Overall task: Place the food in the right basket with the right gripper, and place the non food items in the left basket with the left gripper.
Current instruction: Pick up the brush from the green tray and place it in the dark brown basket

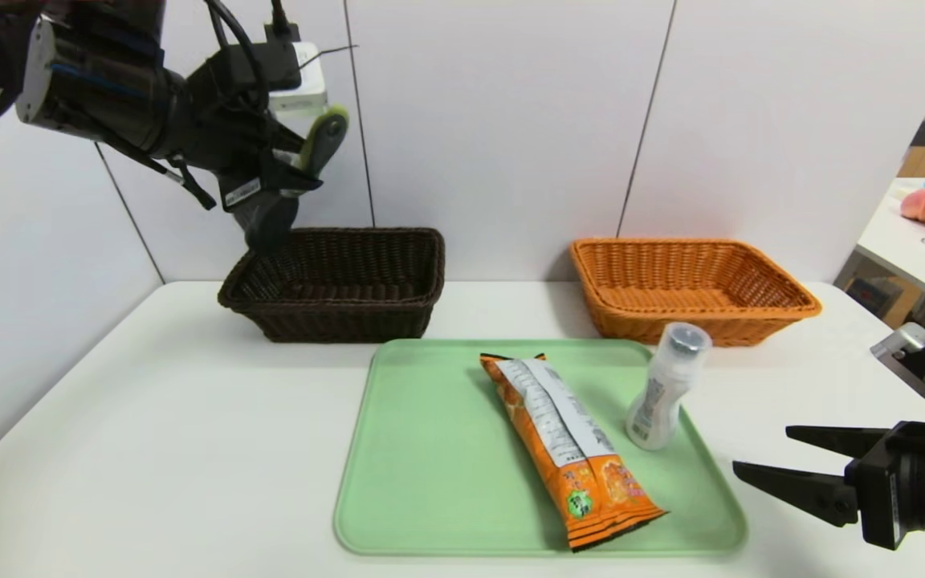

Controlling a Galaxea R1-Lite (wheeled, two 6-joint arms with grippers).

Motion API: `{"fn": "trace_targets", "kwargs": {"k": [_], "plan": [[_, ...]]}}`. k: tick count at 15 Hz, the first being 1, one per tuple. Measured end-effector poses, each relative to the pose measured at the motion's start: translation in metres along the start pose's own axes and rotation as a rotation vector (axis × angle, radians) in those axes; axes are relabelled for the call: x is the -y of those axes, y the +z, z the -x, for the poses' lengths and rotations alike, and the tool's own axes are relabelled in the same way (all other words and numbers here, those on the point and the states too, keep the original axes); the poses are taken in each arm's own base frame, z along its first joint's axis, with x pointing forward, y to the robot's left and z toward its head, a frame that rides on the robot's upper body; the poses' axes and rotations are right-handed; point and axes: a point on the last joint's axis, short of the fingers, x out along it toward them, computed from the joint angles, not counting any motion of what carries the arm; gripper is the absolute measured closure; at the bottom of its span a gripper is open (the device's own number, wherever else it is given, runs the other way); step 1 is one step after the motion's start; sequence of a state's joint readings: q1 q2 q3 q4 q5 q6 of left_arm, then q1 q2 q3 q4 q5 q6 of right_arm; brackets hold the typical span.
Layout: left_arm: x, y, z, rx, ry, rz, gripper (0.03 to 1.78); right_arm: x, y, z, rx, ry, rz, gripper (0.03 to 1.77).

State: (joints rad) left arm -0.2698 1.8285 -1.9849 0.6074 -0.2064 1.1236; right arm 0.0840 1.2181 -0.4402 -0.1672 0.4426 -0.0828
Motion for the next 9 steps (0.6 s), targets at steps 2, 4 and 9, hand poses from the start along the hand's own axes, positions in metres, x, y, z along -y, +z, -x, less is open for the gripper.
{"fn": "trace_targets", "kwargs": {"k": [2,4,9], "plan": [[0.004,-0.005,-0.014,-0.054,-0.015,0.004,1.32,0.000,-0.001,0.000,-0.003,0.001,-0.002,0.10],[0.008,-0.008,-0.030,-0.083,-0.038,0.012,1.32,0.000,-0.002,0.000,-0.004,0.002,-0.002,0.10],[0.023,0.000,-0.060,-0.086,-0.088,0.085,1.32,0.000,-0.002,0.000,-0.005,0.002,-0.003,0.10]]}}
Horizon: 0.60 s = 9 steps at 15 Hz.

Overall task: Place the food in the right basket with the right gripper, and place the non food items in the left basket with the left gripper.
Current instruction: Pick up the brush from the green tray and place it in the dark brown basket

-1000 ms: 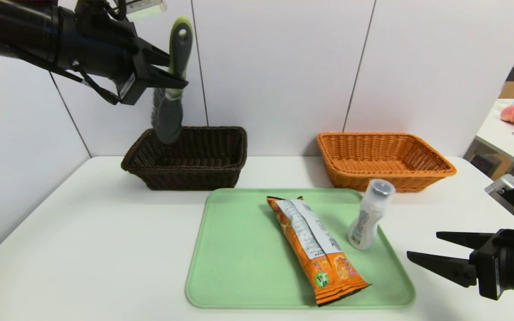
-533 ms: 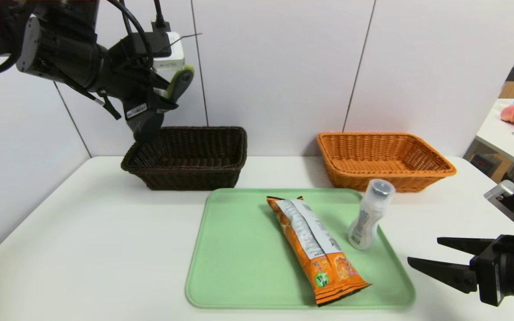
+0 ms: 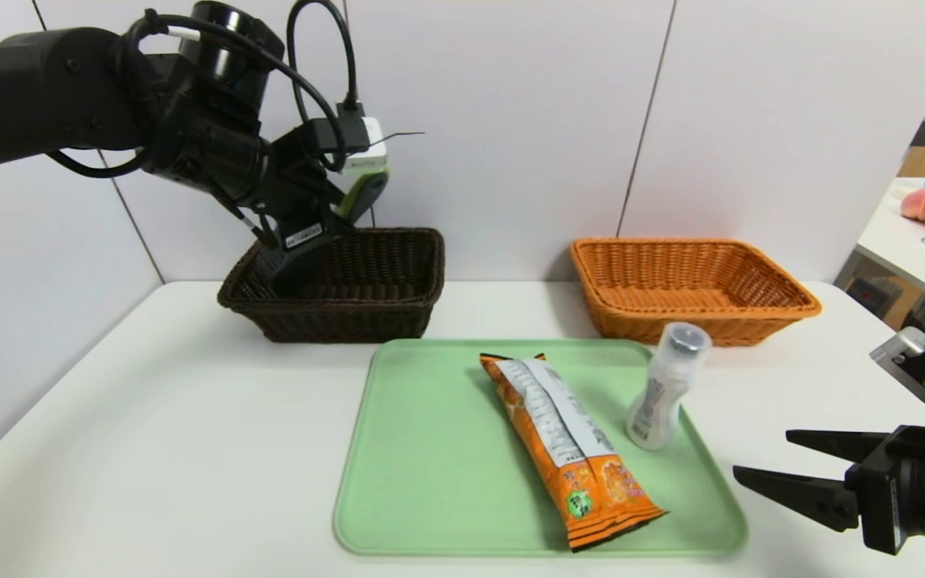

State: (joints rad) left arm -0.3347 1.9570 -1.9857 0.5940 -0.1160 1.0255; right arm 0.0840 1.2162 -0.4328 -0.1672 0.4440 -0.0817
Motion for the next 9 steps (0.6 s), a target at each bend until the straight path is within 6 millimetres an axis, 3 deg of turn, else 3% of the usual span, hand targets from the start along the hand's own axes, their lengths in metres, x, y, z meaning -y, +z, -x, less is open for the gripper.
{"fn": "trace_targets", "kwargs": {"k": [9], "plan": [[0.003,-0.001,-0.024,-0.026,0.019,0.014,1.32,-0.002,-0.005,0.003,-0.002,-0.001,-0.003,0.10]]}}
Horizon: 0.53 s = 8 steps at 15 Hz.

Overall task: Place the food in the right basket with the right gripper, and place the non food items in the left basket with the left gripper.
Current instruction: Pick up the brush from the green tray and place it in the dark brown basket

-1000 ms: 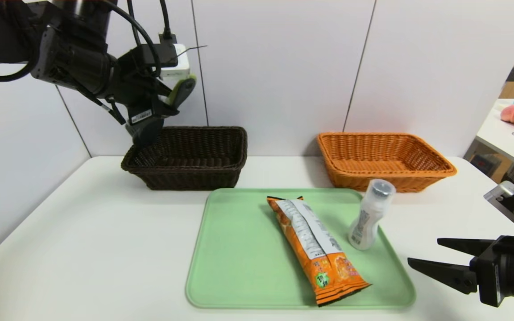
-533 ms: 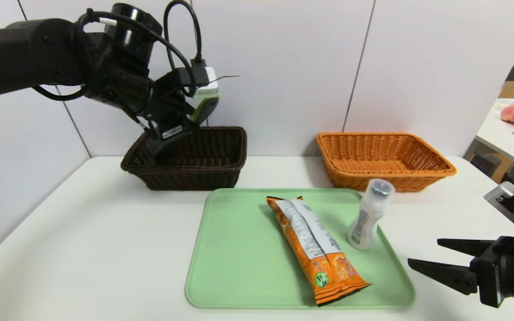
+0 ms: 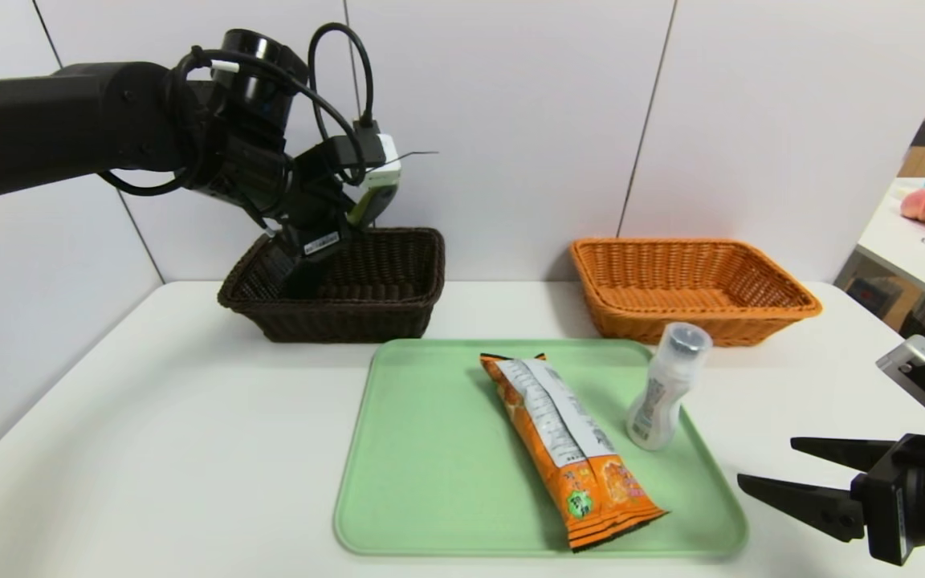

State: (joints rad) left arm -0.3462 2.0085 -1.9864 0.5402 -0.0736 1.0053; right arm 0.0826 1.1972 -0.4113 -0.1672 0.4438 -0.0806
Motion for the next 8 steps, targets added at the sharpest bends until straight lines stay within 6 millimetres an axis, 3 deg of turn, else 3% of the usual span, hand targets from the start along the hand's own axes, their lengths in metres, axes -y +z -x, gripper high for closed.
{"fn": "trace_targets", "kwargs": {"k": [8], "plan": [[0.0005,-0.0026,-0.0099,-0.052,0.034,0.029,1.32,-0.0011,-0.0028,0.0024,0.003,-0.002,0.001,0.10]]}}
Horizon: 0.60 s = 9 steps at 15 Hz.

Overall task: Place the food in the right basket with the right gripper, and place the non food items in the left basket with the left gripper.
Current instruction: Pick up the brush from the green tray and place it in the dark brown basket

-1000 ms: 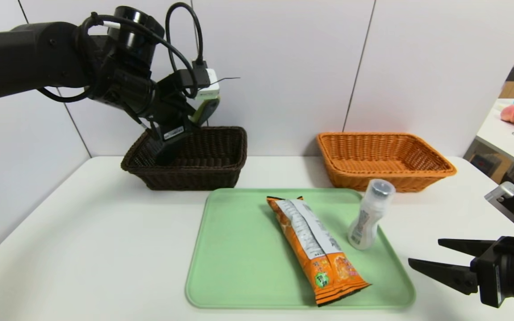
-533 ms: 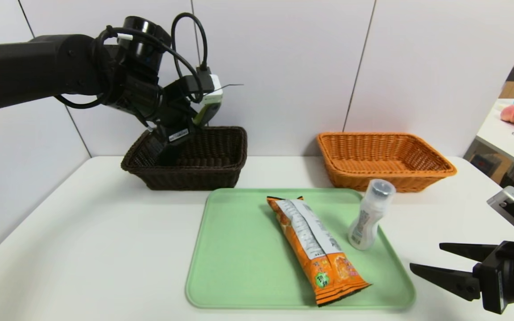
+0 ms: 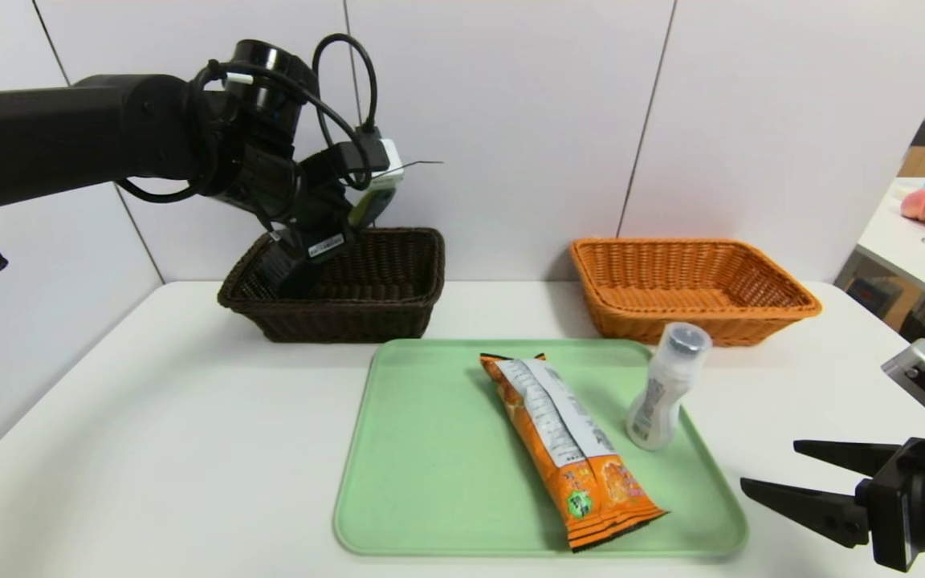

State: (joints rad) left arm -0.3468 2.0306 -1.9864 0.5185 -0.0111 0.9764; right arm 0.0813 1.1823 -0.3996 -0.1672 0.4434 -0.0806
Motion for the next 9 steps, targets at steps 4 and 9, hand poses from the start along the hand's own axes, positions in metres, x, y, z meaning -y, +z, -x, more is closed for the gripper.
{"fn": "trace_targets", "kwargs": {"k": [4,9], "plan": [[0.0015,-0.0015,-0.0050,-0.018,-0.001,0.000,1.32,-0.0007,-0.0016,0.0014,0.002,-0.001,0.001,0.10],[0.0039,-0.0044,-0.0114,-0.033,-0.018,0.005,1.32,-0.0009,-0.0020,0.0022,0.004,-0.002,-0.001,0.10]]}}
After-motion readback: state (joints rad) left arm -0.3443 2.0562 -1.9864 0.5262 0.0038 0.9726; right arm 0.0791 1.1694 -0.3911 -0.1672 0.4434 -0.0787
